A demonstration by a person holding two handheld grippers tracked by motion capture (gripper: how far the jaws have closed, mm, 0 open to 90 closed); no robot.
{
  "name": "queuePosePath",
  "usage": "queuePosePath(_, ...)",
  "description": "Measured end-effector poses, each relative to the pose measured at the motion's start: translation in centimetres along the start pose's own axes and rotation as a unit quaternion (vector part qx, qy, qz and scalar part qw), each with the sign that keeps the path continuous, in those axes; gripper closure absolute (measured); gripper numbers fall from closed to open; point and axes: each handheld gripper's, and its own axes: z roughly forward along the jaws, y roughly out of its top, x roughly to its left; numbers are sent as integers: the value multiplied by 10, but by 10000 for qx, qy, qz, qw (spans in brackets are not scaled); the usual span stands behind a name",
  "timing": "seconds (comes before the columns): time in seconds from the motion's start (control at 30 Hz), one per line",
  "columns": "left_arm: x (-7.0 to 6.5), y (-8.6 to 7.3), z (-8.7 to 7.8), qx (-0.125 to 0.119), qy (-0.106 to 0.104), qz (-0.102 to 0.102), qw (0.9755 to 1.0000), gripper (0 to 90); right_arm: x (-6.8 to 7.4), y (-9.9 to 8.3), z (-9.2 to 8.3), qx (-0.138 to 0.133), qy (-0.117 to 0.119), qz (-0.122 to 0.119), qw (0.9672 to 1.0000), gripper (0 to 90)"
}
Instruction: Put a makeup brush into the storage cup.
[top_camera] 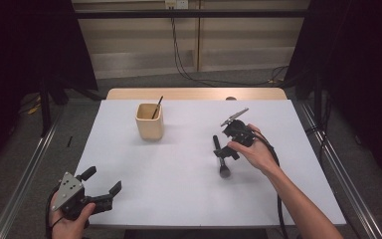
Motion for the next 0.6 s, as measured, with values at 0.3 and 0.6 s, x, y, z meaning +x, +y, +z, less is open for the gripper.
queuePosePath(0.3, 0, -1, 2, 75, -29, 17, 10000, 34, 1, 12, 6, 764, 195, -6, 9969, 71)
queuePosePath(0.6, 1, -1, 2, 96, -17, 21, 9999, 34, 0, 20, 13, 1348, 239, 89, 9905, 148)
